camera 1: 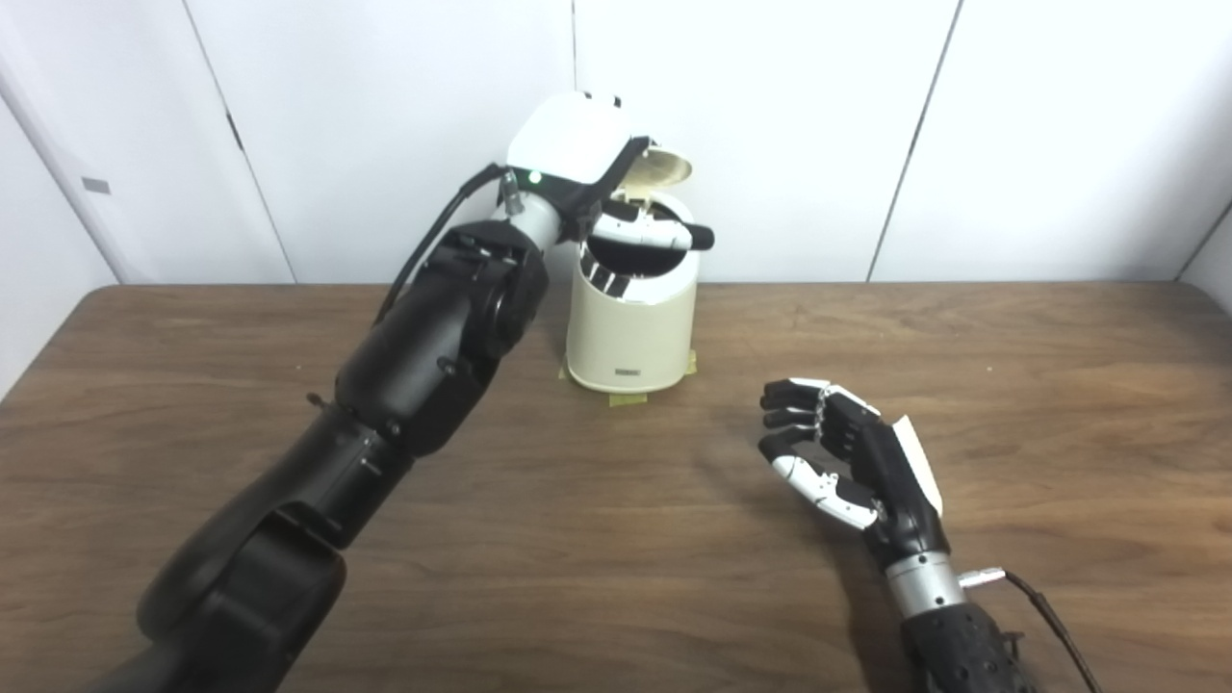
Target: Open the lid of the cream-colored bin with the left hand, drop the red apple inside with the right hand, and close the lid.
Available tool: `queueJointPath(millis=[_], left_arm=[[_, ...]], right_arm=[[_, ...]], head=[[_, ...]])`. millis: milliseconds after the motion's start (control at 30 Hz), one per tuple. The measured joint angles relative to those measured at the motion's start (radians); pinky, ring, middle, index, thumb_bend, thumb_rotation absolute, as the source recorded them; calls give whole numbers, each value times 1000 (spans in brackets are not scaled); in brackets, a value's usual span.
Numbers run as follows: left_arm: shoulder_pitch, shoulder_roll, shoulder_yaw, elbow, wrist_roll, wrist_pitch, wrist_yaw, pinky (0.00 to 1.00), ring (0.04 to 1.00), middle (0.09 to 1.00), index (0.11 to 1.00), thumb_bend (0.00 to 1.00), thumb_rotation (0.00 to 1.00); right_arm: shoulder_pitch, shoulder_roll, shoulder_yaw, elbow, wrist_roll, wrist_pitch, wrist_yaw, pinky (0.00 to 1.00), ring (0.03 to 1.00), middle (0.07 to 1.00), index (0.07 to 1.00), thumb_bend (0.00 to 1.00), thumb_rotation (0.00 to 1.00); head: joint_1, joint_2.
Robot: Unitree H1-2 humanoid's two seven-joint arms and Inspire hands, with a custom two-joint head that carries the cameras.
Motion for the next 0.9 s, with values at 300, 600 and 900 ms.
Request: queueJointPath(millis=[300,600,900], left_arm=[[18,0,0,-10,1,-2,1,1000,923,732,718,975,1000],[36,0,3,-18,3,-14,11,1000,905,732,707,967,1000],[56,13,-7,-73,41,-18,-23,1000,891,744,705,972,1000]], right_arm=[[2,1,-5,-3,13,3,0,574,650,678,663,274,269],[6,1,-5,-10,14,9,0,571,648,678,660,278,276],[13,3,-3,-19,14,19,1,571,651,683,663,272,265]], head=[[0,12],[2,26],[-1,37]])
